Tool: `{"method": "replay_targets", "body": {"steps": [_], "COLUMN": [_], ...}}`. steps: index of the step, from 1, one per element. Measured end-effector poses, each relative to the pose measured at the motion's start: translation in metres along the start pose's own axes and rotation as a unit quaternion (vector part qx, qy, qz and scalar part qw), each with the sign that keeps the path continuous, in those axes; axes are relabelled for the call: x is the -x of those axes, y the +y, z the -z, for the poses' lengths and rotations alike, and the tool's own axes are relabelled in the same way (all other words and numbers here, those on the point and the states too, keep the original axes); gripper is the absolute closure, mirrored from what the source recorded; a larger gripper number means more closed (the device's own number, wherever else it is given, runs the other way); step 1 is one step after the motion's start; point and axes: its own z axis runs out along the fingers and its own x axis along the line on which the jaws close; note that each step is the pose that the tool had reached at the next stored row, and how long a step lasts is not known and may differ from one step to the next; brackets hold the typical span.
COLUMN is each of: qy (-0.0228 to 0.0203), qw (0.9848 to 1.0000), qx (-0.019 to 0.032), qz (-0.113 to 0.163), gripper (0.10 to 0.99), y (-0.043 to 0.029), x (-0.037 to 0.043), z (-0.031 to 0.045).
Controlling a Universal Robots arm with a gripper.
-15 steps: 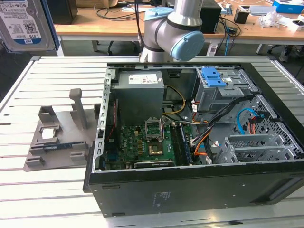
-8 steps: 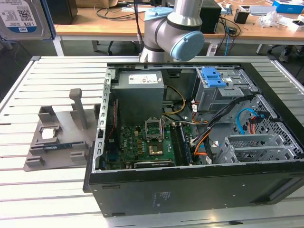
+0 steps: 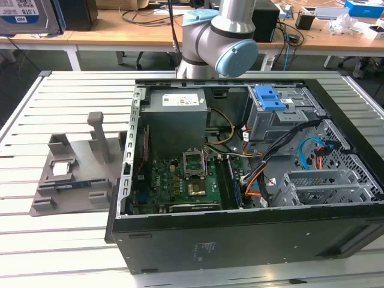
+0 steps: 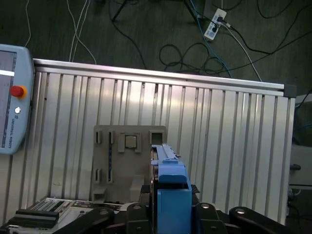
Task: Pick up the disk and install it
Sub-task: 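Pick up the disk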
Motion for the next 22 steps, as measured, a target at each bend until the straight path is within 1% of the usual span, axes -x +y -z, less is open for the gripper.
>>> {"method": "replay_targets", "body": {"steps": [1, 7, 8, 10, 12, 18, 19, 21, 22], "qy": [0.0000, 0.0000, 0.0000, 0.0000, 0.0000, 0.0000, -0.0001, -0.0001, -0.0001], "qw": [1.0000, 1.0000, 1.0000, 1.0000, 1.0000, 1.0000, 1.0000, 1.0000, 1.0000], "qx": [0.0000, 0.0001, 0.0001, 0.0002, 0.0003, 0.0004, 0.0005, 0.0005, 0.0006], "qz": [0.000, 0.000, 0.000, 0.000, 0.000, 0.000, 0.000, 0.000, 0.000], "gripper": [0.718, 0.718, 0.718, 0.718, 0.718, 0.718, 0.718, 0.718, 0.718], "y": [0.0002, 0.0008, 0.0010, 0.0012, 0.0016, 0.0022, 0.0024, 0.0026, 0.0027], "x": [0.0000, 0.0001, 0.0001, 0.0002, 0.0002, 0.0003, 0.0004, 0.0004, 0.0004], "z": [0.0038, 0.0204, 0.0264, 0.0320, 0.0420, 0.0605, 0.0654, 0.0713, 0.0762]}}
